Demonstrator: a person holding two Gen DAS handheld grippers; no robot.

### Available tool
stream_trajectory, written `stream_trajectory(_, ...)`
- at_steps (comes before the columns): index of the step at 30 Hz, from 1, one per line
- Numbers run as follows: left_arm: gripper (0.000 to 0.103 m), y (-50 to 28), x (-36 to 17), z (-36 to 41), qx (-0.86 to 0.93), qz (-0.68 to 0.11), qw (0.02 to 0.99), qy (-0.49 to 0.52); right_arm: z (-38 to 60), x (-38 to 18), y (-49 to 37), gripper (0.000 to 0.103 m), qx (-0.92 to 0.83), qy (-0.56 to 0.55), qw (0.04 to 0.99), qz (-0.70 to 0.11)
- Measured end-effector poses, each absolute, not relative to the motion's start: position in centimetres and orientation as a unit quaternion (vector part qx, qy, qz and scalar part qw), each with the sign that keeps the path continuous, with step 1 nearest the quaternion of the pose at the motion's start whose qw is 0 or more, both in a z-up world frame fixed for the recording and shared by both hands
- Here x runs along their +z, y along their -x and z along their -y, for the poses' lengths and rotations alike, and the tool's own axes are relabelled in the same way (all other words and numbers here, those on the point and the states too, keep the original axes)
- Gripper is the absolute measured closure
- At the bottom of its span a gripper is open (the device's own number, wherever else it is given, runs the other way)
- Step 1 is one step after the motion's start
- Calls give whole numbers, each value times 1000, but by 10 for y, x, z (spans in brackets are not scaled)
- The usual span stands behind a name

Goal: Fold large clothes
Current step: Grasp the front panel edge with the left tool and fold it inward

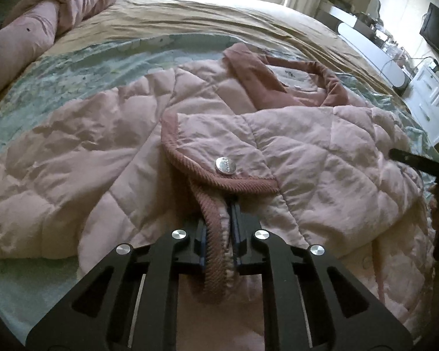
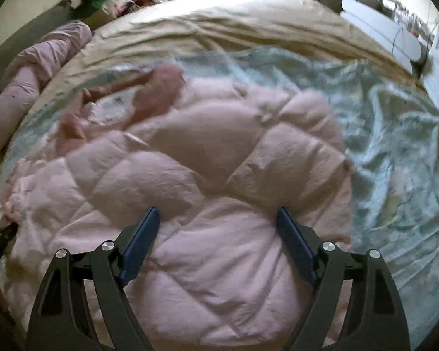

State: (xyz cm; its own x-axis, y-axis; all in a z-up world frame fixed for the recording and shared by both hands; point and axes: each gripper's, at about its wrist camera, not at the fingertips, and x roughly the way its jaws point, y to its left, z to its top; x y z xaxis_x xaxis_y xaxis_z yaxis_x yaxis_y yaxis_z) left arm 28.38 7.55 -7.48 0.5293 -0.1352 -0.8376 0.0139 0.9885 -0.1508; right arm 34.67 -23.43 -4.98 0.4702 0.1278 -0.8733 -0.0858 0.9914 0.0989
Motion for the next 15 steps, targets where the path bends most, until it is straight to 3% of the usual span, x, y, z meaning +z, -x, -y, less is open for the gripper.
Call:
stream_trajectory(10, 92, -284, -81, -70, -41, -483, 873, 56, 232, -66, -346, 20, 39, -13, 865, -500)
stream_trajectory(14, 71, -279, -73, -71, -46, -484, 871, 66, 235, -47, -333, 19, 46, -37, 874, -482)
stream_trajectory(15, 57, -275, -68, -71, -43, -480, 873, 66, 236, -43, -328, 19, 49, -43, 876, -478)
